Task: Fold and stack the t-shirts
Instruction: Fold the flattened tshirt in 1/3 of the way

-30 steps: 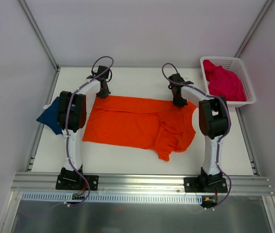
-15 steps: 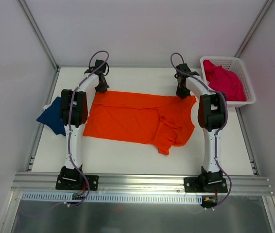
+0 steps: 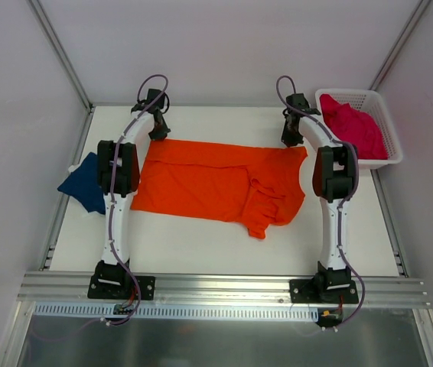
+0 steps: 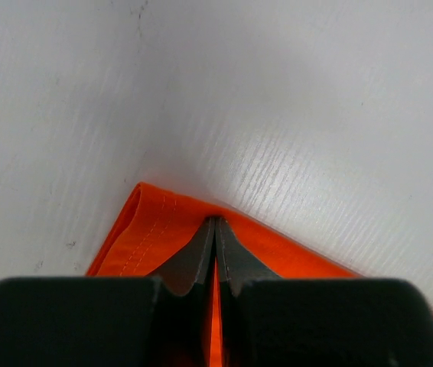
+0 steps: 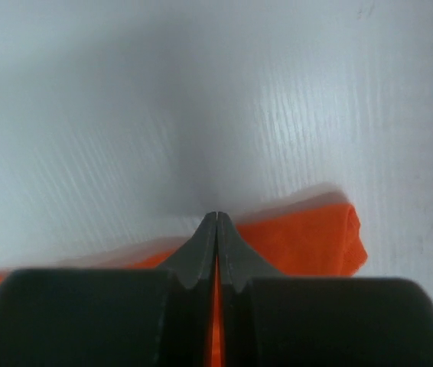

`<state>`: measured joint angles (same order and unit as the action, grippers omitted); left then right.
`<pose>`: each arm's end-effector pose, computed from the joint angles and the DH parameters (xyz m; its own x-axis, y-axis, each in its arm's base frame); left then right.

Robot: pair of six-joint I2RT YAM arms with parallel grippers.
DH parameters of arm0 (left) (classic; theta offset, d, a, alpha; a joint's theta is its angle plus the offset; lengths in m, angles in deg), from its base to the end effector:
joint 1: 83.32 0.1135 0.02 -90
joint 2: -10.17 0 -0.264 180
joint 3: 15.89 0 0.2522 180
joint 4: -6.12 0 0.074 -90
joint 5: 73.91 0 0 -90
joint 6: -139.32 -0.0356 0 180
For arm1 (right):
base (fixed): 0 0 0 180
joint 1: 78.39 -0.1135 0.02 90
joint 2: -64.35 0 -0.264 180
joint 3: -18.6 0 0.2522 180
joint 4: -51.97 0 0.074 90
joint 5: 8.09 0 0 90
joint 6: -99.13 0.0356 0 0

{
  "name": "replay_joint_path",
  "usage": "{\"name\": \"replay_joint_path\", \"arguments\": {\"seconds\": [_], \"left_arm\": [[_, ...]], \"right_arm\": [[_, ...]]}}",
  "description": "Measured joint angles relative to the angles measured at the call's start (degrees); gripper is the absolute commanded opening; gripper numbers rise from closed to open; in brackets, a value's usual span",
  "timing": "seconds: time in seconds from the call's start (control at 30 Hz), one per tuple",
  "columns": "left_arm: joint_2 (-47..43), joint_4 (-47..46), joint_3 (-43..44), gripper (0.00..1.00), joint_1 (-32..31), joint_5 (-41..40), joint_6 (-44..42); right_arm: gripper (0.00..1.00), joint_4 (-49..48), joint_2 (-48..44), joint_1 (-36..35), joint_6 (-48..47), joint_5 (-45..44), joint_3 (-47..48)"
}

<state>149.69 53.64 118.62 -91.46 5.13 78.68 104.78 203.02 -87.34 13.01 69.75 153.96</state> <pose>0.5339 -0.0695 0.1764 -0.6968 -0.3866 -0.6042 -0.3638 0.9164 -0.1668 0.5254 0.0752 0.1830 -0.8207 -0.0623 -0.5680 0.0195 0.9904 -0.1368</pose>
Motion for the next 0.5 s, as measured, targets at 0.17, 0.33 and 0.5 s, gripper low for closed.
{"name": "replay_joint_path", "arguments": {"seconds": [0.17,0.33,0.5], "left_arm": [[-3.43,0.28,-3.06,0.00,-0.50,-3.34,0.85],[-18.08,0.83,-10.69,0.59,-4.37,-10.82,-0.13],[-44.83,-3.78,-26.69,0.82,-14.88,-15.47,0.35]], "right_arm": [[0.07,-9.73,-15.47,-1.20,-2.97,2.03,-23.17],[0.20,-10.99,-38.64,-5.25,-4.98,1.95,-31.47],[0.36,-13.75,-66.07,-12.20,-4.20,2.71,-38.18]]}}
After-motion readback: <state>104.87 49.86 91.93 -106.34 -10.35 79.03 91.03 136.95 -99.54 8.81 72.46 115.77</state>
